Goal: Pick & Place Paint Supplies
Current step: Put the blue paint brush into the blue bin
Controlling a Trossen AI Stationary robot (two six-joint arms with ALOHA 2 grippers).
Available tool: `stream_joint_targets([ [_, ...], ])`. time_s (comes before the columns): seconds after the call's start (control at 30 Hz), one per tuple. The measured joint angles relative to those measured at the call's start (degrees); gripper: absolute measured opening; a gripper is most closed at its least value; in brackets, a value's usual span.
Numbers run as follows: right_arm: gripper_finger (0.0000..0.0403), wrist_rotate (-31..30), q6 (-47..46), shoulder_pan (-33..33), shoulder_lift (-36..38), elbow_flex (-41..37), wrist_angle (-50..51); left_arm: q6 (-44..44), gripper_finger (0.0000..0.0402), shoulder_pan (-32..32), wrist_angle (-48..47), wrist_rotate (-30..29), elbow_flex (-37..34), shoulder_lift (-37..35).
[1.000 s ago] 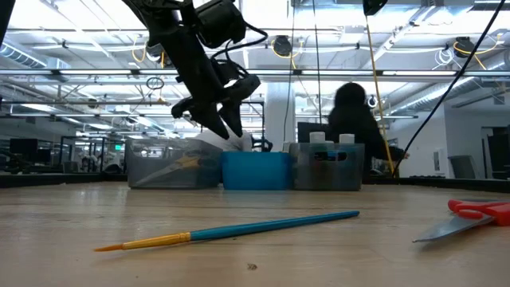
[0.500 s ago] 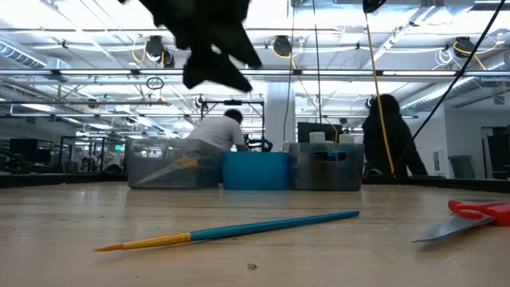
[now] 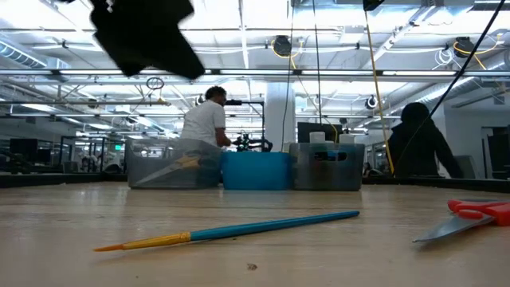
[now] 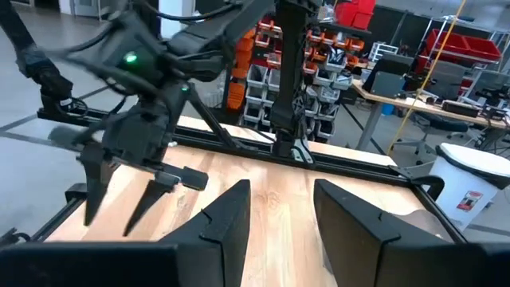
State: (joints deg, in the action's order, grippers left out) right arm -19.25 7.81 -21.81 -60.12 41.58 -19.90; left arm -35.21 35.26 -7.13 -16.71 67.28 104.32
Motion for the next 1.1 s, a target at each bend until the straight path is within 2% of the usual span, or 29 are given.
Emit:
stream_joint_targets([
  [0.1,0.013,0.02,0.04,-0.71,0.0,0.0,0.02,-2.81,0.0212,1.52,-4.02,-4.55,4.26,4.66],
  [0.27,0.013,-0.02,0.37,-2.14,0.0,0.0,-0.03,-1.63,0.0212,2.41,-5.33,-4.43,10.84,12.4],
  [0.4,0.013,-0.04,0.86,-3.12,0.0,0.0,-0.39,-4.1,0.0212,2.41,-11.36,-4.35,14.59,16.03],
  [0.63,0.013,-0.09,0.92,-4.62,0.0,0.0,-1.15,-17.13,0.0212,2.43,-23.5,-3.2,15.05,16.54],
  [0.77,0.013,-0.11,0.94,-5.12,0.0,0.0,-1.97,-18.97,0.0212,2.62,-22.68,-0.25,14.67,16.47],
  [1.1,0.013,-0.15,0.86,-5.1,0.0,0.0,-1.95,-20.09,0.0211,4.14,-21.05,-2.03,14.56,16.47],
])
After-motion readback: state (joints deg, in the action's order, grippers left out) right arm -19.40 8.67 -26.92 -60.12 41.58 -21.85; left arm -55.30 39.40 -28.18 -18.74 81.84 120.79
